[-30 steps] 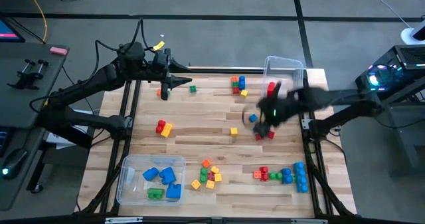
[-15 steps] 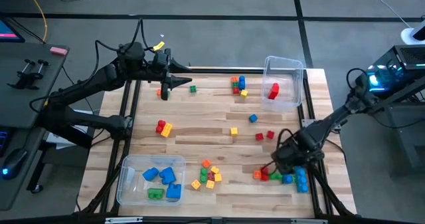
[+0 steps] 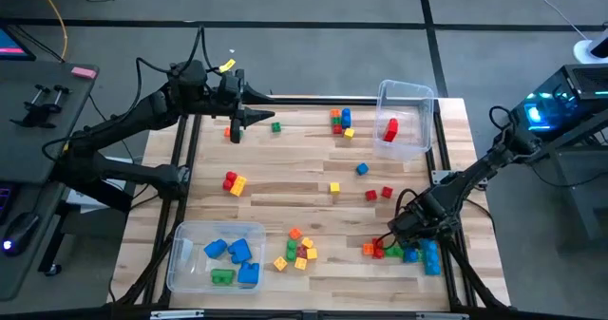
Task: Sort blocks by size
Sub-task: Put the large blue game piece into the right transparent bin
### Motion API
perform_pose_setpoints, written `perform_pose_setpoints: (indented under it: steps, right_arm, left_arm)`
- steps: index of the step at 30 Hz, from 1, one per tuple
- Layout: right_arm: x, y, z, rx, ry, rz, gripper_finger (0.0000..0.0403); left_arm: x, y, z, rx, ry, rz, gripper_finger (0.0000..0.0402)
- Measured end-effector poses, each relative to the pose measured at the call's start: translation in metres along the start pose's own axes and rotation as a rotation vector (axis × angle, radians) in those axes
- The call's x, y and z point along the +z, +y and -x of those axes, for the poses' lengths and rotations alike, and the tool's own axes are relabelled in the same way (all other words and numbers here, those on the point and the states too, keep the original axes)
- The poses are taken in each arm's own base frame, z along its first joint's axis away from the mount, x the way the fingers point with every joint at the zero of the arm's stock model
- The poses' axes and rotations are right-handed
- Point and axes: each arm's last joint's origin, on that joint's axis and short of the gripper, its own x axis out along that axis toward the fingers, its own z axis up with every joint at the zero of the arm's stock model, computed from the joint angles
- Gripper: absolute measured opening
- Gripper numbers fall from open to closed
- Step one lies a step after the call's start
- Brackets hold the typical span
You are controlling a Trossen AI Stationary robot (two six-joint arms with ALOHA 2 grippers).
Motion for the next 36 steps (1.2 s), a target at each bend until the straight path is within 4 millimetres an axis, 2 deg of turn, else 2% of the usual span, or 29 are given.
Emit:
perform_pose_setpoints:
  steps: [10,13,21,26,31,33,36]
  right_arm:
    - [0.015,-0.007,-0.013,-0.029,-0.020,-0.034,0.0282]
    - [0.018,-0.009,-0.017,-0.034,-0.021,-0.040,0.0254]
    - [0.025,-0.012,-0.027,-0.034,-0.010,-0.041,0.0148]
    - [0.023,-0.010,-0.024,-0.024,-0.014,0.006,0.0127]
    - [0.009,-0.003,-0.002,-0.012,-0.054,0.054,0.0127]
    - [0.001,0.000,0.015,0.001,-0.098,0.067,0.0127]
    - [-0.011,0.006,0.051,0.060,-0.216,0.069,0.0127]
  left_arm:
    - [0.000,0.000,0.000,0.000,0.000,0.009,0.0161]
    - [0.000,0.000,0.000,0.000,0.000,0.009,0.0161]
    - [0.000,0.000,0.000,0.001,0.001,0.009,0.0161]
    - [-0.003,0.001,0.000,0.042,0.026,0.018,0.0161]
    - [-0.005,0.002,0.000,0.069,0.048,0.002,0.0161]
    - [-0.005,0.002,0.000,0.068,0.051,-0.012,0.0161]
    - [-0.005,0.002,0.000,0.069,0.051,-0.020,0.0161]
